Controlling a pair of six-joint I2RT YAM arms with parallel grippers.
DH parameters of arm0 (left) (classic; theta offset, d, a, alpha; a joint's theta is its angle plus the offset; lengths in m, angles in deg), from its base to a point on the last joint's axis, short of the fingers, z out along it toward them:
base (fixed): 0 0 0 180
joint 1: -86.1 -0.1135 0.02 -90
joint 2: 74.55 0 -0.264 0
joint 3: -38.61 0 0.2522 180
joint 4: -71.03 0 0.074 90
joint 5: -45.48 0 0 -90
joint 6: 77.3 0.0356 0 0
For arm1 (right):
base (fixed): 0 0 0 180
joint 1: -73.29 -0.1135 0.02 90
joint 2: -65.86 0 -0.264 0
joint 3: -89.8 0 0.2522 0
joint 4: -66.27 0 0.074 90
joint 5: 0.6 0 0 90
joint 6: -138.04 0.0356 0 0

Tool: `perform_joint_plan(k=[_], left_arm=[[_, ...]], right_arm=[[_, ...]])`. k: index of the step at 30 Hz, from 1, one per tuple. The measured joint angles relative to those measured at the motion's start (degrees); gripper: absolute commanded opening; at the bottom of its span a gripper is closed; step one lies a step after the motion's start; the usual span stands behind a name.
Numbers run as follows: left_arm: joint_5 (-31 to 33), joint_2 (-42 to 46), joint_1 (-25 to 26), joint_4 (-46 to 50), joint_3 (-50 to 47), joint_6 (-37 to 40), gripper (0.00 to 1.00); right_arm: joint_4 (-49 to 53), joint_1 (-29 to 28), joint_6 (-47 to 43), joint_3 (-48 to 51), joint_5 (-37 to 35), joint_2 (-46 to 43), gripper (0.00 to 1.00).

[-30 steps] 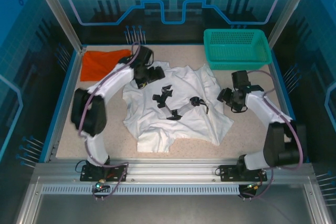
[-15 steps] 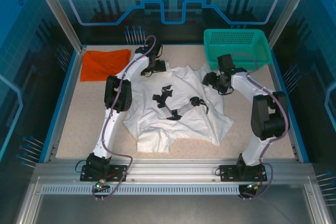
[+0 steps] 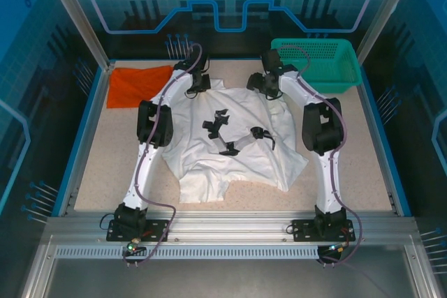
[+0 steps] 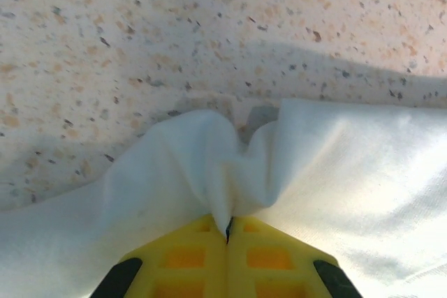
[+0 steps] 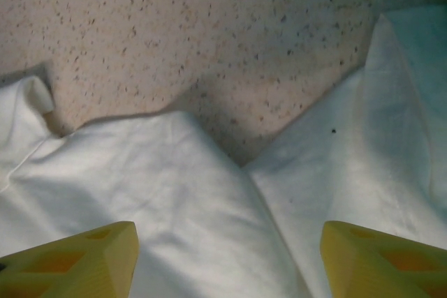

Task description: Fold and stack the t-shirts

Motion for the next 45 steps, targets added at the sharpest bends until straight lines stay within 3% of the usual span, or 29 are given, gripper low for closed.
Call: perform_joint_plan(k=[5,12,14,17,20,22,27,33,39,45], left_arm=[[1.70,0.00,-2.19,-0.48,0.66,-0.15,0.00],[2.25,-0.02,-4.15,-1.51,3.45,-0.22,0.03],[1.62,-0.02,-4.11,-1.79,5.18,-0.39,0.20],[0.11,-0.02,-3.82,-2.32,6.86,-1.16,0.57],[-1.44,0.35,-3.45,-2.51,7.04,-1.64,0.78],[-2.03,1.38,-3.15,-1.79,6.60,-1.95,0.85],[-2.71,15.13,-2.62,-1.79,-9.07,-5.46,0.84],[-3.30,49.16,-0.52,-11.74,-47.67,-14.32,0.80],[-5.33,68.74,4.87,-18.08,-76.85,-23.17,0.71],[-6.21,82.12,11.61,-12.17,-97.07,-26.95,0.55]], right_arm=[[2.99,2.01,2.47,-4.61,-0.33,3.65,0.73],[2.80,8.04,5.62,-1.31,-1.05,3.15,0.73],[2.47,9.49,5.68,-0.94,-0.81,2.82,0.74],[2.51,10.54,5.09,-0.15,1.20,1.62,0.77],[1.77,10.40,3.56,3.39,3.48,-2.14,0.78],[0.20,10.12,2.40,9.53,5.18,-7.69,0.79],[-1.46,8.55,-0.13,25.83,6.60,-26.45,0.77],[-5.84,8.35,-2.64,46.38,6.84,-44.13,0.77],[-5.53,10.27,-2.62,51.43,8.15,-42.14,0.73],[-5.31,7.34,-3.21,52.17,7.58,-40.17,0.67]])
